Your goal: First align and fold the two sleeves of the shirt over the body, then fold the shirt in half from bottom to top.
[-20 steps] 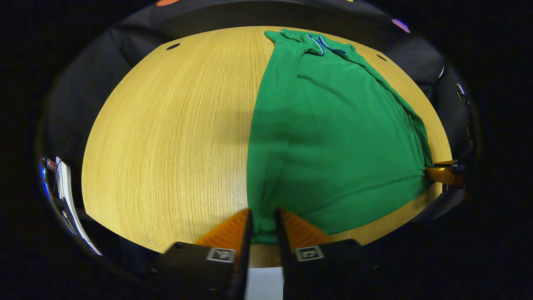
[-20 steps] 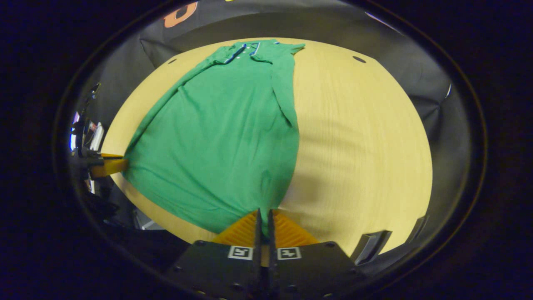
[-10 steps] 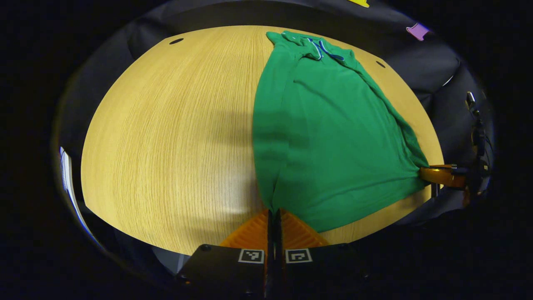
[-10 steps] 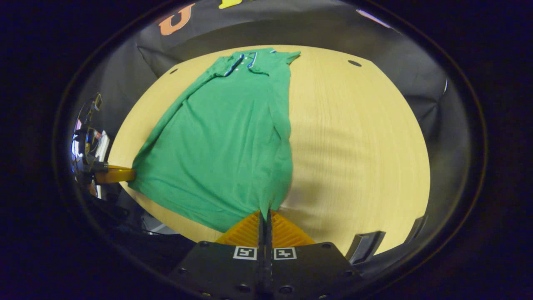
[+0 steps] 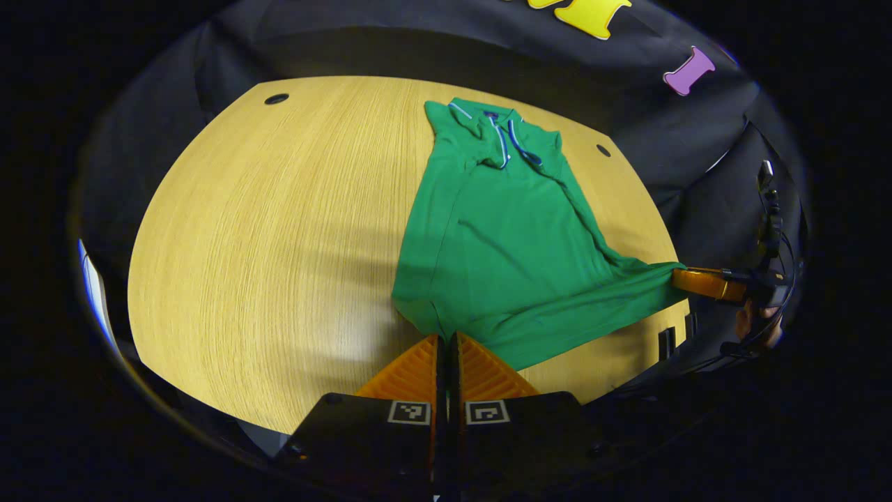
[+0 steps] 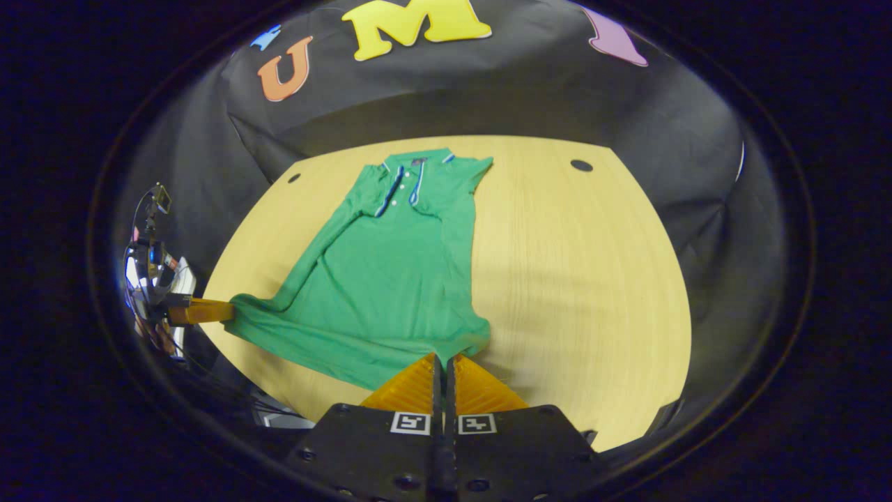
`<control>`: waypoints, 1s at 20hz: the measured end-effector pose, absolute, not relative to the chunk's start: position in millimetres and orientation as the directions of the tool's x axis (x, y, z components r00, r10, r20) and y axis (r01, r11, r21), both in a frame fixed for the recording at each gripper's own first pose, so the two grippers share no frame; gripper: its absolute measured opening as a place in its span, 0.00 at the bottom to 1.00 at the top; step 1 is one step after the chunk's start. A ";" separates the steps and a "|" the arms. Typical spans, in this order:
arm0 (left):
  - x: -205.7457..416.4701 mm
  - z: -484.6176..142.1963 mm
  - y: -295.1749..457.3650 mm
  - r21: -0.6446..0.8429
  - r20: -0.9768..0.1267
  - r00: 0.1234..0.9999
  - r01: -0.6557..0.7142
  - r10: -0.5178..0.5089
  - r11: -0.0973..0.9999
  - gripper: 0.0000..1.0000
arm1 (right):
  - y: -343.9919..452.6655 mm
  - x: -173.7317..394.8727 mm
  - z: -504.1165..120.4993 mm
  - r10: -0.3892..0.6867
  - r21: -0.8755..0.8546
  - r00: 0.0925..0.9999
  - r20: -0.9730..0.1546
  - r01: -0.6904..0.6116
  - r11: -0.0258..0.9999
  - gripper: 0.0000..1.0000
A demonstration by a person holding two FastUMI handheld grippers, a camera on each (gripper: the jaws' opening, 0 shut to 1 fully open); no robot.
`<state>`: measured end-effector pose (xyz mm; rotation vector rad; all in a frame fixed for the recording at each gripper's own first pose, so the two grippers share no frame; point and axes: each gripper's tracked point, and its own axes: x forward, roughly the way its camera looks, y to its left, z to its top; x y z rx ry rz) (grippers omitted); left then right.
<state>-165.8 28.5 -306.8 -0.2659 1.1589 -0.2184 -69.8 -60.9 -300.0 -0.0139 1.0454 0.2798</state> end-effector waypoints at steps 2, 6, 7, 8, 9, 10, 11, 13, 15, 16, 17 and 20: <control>-142.6 -295.8 28.0 -0.316 -0.852 0.425 0.050 -0.307 0.947 0.06 | -60.1 -49.4 -287.4 0.227 0.117 0.499 -0.836 -0.243 0.963 0.00; -91.1 -274.2 35.0 -0.292 -0.806 0.519 0.066 -0.283 0.954 0.06 | -57.3 -8.4 -266.9 0.239 0.131 0.549 -0.801 -0.229 0.964 0.03; -76.8 -270.4 36.7 -0.288 -0.795 0.539 0.068 -0.278 0.955 0.06 | -56.0 1.5 -260.9 0.245 0.140 0.561 -0.790 -0.224 0.964 0.00; -62.4 -266.4 38.5 -0.286 -0.786 0.555 0.063 -0.272 0.956 0.06 | -54.4 12.4 -254.6 0.250 0.148 0.576 -0.778 -0.218 0.965 0.00; -47.3 -262.8 38.9 -0.289 -0.774 0.573 0.058 -0.269 0.955 0.06 | -54.1 22.5 -248.8 0.252 0.153 0.588 -0.769 -0.213 0.965 0.03; -31.0 -257.2 38.5 -0.298 -0.760 0.590 0.054 -0.271 0.953 0.05 | -52.4 33.7 -245.8 0.255 0.158 0.598 -0.760 -0.211 0.965 0.00; -14.7 -253.7 39.6 -0.301 -0.746 0.611 0.047 -0.265 0.953 0.05 | -50.7 44.3 -241.1 0.258 0.162 0.606 -0.752 -0.209 0.964 0.00; 19.0 -250.2 39.3 -0.303 -0.721 0.642 0.046 -0.260 0.952 0.06 | -47.8 67.4 -234.0 0.264 0.178 0.623 -0.736 -0.198 0.964 0.00; 40.9 -253.3 44.1 -0.274 -0.717 0.654 0.057 -0.244 0.960 0.05 | -45.2 98.3 -226.0 0.257 0.183 0.647 -0.718 -0.181 0.966 0.00; 55.8 -253.7 45.0 -0.259 -0.714 0.660 0.062 -0.234 0.964 0.05 | -44.5 114.4 -222.9 0.252 0.179 0.662 -0.706 -0.178 0.968 0.00; 70.7 -253.9 45.5 -0.250 -0.708 0.670 0.058 -0.224 0.966 0.06 | -43.5 130.2 -220.3 0.249 0.175 0.675 -0.695 -0.177 0.969 0.00; 116.7 -254.6 45.5 -0.247 -0.669 0.718 0.030 -0.193 0.969 0.06 | -36.3 178.2 -224.3 0.243 0.179 0.702 -0.670 -0.165 0.970 0.00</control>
